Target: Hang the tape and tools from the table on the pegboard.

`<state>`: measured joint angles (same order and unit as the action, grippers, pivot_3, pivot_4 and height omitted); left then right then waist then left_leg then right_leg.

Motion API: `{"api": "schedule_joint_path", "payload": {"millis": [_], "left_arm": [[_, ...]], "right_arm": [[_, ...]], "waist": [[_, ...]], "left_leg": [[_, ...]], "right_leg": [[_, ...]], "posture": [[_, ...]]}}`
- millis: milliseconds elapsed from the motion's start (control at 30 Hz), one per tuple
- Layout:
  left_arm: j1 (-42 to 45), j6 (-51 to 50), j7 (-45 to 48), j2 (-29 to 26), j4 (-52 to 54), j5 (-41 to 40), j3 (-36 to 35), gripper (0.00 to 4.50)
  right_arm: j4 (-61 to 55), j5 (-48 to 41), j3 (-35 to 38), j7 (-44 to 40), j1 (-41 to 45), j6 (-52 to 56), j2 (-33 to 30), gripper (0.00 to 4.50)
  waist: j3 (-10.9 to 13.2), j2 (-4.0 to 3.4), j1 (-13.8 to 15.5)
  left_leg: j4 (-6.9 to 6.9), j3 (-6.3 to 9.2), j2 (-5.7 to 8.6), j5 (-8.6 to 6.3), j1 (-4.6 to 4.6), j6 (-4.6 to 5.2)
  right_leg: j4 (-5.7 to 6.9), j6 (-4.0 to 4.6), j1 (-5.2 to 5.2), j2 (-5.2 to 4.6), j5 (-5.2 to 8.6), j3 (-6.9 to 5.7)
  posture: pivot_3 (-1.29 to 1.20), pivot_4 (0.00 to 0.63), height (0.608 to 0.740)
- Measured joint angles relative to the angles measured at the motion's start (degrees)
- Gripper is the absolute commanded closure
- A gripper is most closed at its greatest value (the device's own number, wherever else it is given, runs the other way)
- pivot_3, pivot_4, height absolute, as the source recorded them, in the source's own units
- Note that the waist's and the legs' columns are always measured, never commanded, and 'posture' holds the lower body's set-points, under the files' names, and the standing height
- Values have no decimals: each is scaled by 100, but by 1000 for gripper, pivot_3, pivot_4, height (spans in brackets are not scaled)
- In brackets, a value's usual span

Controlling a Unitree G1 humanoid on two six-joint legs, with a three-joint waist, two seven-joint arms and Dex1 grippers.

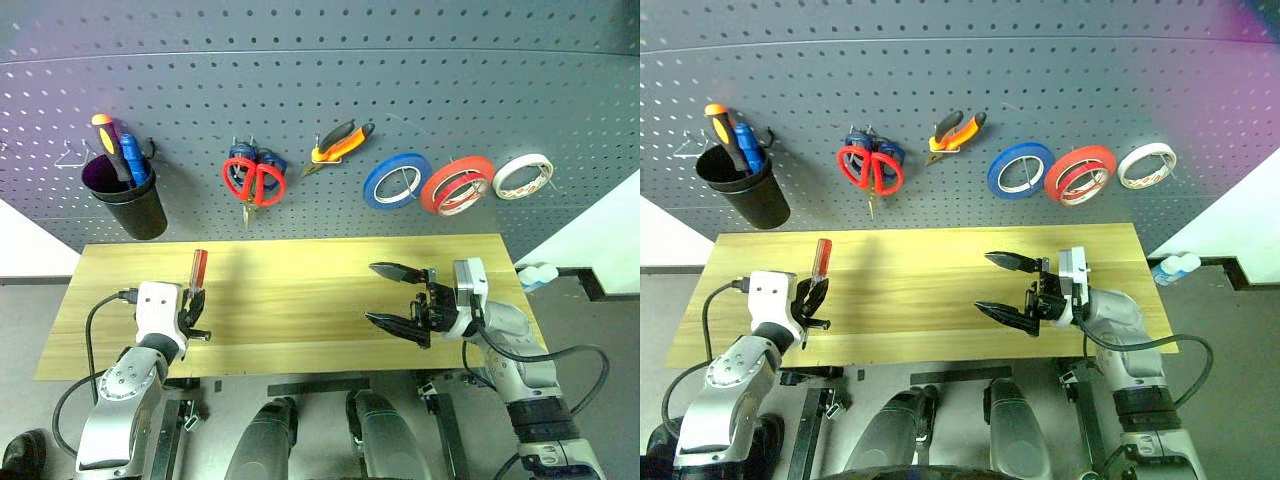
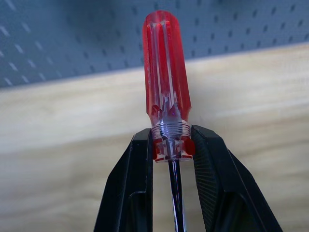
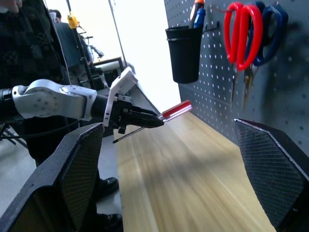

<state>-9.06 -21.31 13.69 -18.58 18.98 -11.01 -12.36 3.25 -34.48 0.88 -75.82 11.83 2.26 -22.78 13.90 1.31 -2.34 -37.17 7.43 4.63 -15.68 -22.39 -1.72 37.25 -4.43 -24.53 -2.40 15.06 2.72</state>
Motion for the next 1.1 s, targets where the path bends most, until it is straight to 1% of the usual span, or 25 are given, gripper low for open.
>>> {"api": "schedule_joint_path", "payload": {"millis": [367, 600, 767, 867, 1100], "left_arm": [[112, 1187, 133, -87, 84, 311, 41, 3687], [335, 1894, 73, -173, 94, 578, -34, 3687], [673, 2336, 12, -381, 75, 805, -108, 3687], [922, 2484, -28, -436, 61, 877, -177, 3687], [1365, 2564, -149, -615, -191, 919, -416, 3687]], "right_arm": [[563, -21, 68, -58, 290, -144, 219, 0], [791, -210, 278, -47, 315, -81, 399, 0], [883, -324, 432, 11, 308, -3, 533, 0], [880, -433, 471, 81, 231, 81, 650, 0], [864, -574, 618, 197, 6, 249, 763, 0]], "waist": [[-265, -16, 10], [-443, -45, 9], [-491, -54, 14], [-494, -59, 11], [-500, -60, -8]], "left_leg": [[-3, -1, 1, 1, 8, -1], [-4, -4, 2, 0, 20, 0], [-5, -4, 1, 2, 54, -2], [4, -6, 1, 1, 108, -1], [-1, -4, 0, 1, 113, -1]], "right_leg": [[4, 1, 7, 2, -1, 0], [10, 1, 15, 3, -1, 2], [20, 2, 47, 6, -2, 4], [10, 2, 102, 7, -1, 5], [16, 2, 106, 9, -1, 5]], "posture": [[-56, 102, 740], [-56, 85, 740], [-60, 85, 740], [-63, 85, 740], [-61, 90, 740]]}}
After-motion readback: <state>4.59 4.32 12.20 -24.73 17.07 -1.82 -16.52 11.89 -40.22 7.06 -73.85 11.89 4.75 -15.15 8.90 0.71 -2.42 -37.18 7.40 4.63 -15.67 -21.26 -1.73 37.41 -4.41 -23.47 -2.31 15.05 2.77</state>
